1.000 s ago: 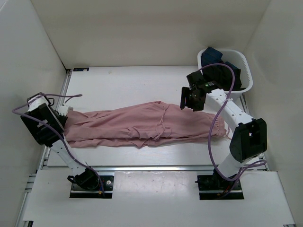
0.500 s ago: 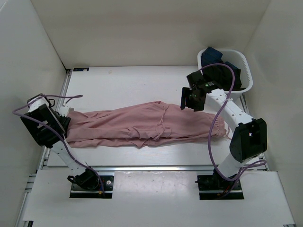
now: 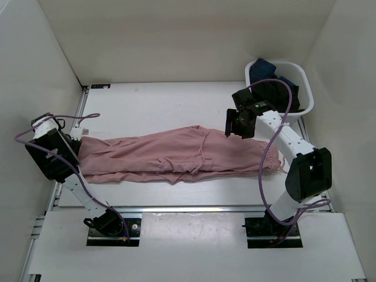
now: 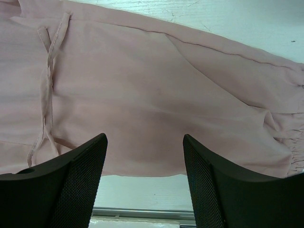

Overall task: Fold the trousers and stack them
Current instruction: Fold the trousers

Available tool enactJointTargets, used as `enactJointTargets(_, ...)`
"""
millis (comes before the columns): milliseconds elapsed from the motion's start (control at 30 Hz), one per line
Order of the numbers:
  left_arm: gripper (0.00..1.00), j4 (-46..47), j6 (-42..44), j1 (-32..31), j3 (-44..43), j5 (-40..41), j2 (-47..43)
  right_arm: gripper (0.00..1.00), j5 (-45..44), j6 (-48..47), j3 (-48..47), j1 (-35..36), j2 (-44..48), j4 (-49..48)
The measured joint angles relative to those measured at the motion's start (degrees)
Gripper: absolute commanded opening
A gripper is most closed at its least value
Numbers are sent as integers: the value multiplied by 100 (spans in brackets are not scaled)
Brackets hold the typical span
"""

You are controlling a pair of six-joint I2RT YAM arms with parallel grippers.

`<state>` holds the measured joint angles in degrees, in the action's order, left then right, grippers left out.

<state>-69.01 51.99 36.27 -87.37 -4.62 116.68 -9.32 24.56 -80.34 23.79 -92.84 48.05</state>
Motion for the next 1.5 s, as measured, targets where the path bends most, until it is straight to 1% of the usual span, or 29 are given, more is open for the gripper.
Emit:
enactJointTargets(133,14,-46,0,0,-431,-146,-352,70,42,0,0,0,2,-2)
enactJointTargets(300,14,52,2,-133,-1134,-380,-1056,70,94,4,96,2,2,-15)
enactJointTargets(433,14,424,-4,-522,-1443,-514,-1709,70,136,4,205,0,2,-20)
enactJointTargets(567,14,848,-42,-1010,-1602,-603,-2063,70,179,4,240,0,0,-20)
enactJointTargets(633,14,1005,-42,-1156,-1585,-660,-2188,70,186,7,251,0,0,-24)
enactJointTargets(733,14,1397,61,-1172,-1056,-658,-2603,70,205,9,404,0,9,-111)
enactJointTargets(800,14,1777,221,-1123,-223,-518,-3117,70,238,31,568,2,11,-151)
enactJointTargets(867,14,1969,417,-984,713,-389,-3615,70,256,48,728,0,13,-164)
enactJointTargets(933,14,2100,616,-649,1617,-275,-3956,70,271,57,868,0,13,-173)
enactJointTargets(1033,14,2236,817,-2,2559,-83,-4000,70,302,76,1075,0,35,-201)
enactJointTargets(1133,14,2326,1003,525,3259,81,-3921,70,304,122,1320,2,94,-245)
enactJointTargets(1233,14,2402,1154,708,3639,125,-3921,70,306,214,1565,-44,109,-310)
enactJointTargets(1333,14,2557,1300,844,3779,122,-3921,70,302,302,1834,-173,109,-424)
enactJointTargets(1367,20,2605,1344,892,3805,122,-3912,70,304,337,1917,-245,109,-452)
enactJointTargets(1400,29,2645,1423,949,3827,122,-3906,70,302,358,1989,-304,109,-474)
enactJointTargets(1433,43,2675,1493,1008,3836,120,-3877,70,299,369,2046,-354,109,-492)
enactJointTargets(1467,51,2719,1541,1062,3836,127,-3834,70,299,380,2105,-424,109,-516)
enactJointTargets(1500,65,2769,1582,1119,3836,149,-3766,70,299,389,2144,-479,109,-518)
